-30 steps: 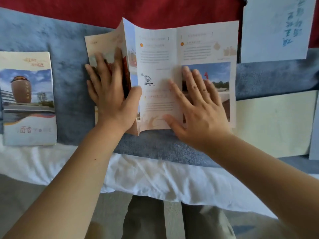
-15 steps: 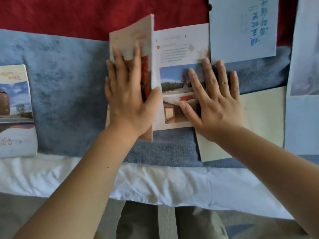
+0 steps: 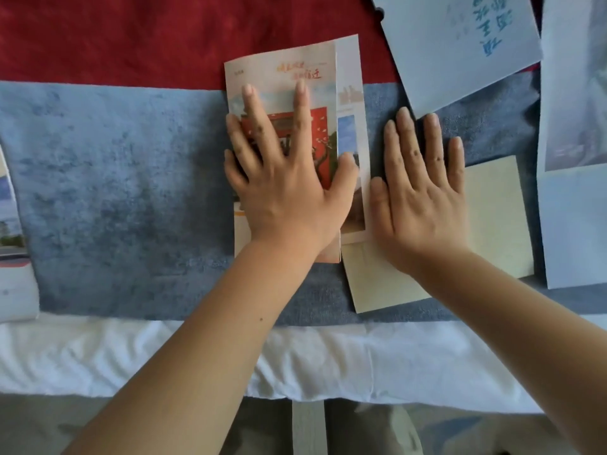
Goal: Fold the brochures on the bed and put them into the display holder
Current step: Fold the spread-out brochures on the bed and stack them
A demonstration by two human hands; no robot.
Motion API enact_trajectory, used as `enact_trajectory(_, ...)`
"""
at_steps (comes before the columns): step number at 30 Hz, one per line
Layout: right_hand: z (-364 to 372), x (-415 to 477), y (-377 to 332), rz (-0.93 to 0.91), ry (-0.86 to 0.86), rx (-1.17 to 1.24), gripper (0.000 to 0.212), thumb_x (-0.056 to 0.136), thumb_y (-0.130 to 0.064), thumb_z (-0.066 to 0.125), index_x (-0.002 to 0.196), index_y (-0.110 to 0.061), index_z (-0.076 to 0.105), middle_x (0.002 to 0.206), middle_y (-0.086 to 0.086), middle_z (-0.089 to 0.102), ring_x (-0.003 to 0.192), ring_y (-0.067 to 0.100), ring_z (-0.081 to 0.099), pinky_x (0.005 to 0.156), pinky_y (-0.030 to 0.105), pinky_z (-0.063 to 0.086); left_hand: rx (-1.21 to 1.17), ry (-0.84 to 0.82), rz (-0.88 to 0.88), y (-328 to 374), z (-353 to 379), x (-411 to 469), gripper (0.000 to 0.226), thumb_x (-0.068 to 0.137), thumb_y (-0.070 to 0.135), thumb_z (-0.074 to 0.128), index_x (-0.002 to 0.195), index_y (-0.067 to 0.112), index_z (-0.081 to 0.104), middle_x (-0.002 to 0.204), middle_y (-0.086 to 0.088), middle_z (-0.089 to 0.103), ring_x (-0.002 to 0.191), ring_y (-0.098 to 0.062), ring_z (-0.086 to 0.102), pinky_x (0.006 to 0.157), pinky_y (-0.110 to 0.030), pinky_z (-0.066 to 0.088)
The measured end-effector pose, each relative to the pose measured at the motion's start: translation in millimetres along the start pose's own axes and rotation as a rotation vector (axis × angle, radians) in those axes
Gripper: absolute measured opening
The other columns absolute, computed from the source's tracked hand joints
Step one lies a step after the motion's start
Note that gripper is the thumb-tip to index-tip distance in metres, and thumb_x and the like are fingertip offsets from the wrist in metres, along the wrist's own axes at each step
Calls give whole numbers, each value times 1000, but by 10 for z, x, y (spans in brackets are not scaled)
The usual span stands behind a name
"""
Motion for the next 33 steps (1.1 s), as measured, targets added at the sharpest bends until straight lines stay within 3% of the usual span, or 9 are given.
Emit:
enact_trajectory(4,5,11,14,-25,61,23,61,109,-37,24,166,-17,16,174,1,11,161,27,4,129,49,2,15,21,57,149,110,9,79,91,76,27,161,39,24,171,-16,9,153,-41,17,110,-56,22)
enact_trajectory(8,18,11,28,-31,93,49,60,108,-36,27,165,-18,21,173,1,15,161,26,7,129,51,6,146,57,73,156,320,-19,78,96,72,24,164,35,12,170,-22,4,156,-42,10,109,-57,24)
enact_trajectory(12,65,29,26,-46,92,27,61,108,-37,26,166,-19,20,173,0,14,161,27,5,129,52,5,118,143,92,119,405,26,76,98,70,25,163,32,17,169,-24,10,156,-42,11,106,-59,27)
enact_trajectory(20,62,42,17,-41,55,8,63,106,-37,30,166,-21,20,174,0,14,161,28,4,129,52,4,97,139,93,114,396,25,69,101,63,24,163,33,17,169,-23,9,157,-41,9,106,-59,25)
enact_trajectory(27,-69,39,-49,-22,-52,80,61,109,-43,14,167,-26,6,174,0,4,161,26,-5,129,51,-2,13,120,170,-27,255,18,57,105,46,36,160,40,27,171,-14,12,158,-32,12,106,-52,27)
enact_trajectory(30,-80,57,-250,-43,-113,156,58,110,-46,22,166,-34,9,174,6,1,160,28,-7,129,45,-5,-84,94,269,-179,184,9,50,106,37,42,156,43,37,171,-9,16,157,-29,15,106,-49,29)
enact_trajectory(33,7,82,-510,-36,-138,96,59,109,-44,25,166,-31,16,173,16,0,160,32,-4,129,42,-6,-129,78,202,-279,141,-14,51,105,28,46,155,34,42,171,-13,13,156,-36,15,108,-54,35)
Point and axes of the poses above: each hand's wrist, its own x-axis towards the middle knuckle, its own z-axis out of the palm, y = z × x, the point moved 5 cm from there along x, towards the middle knuckle
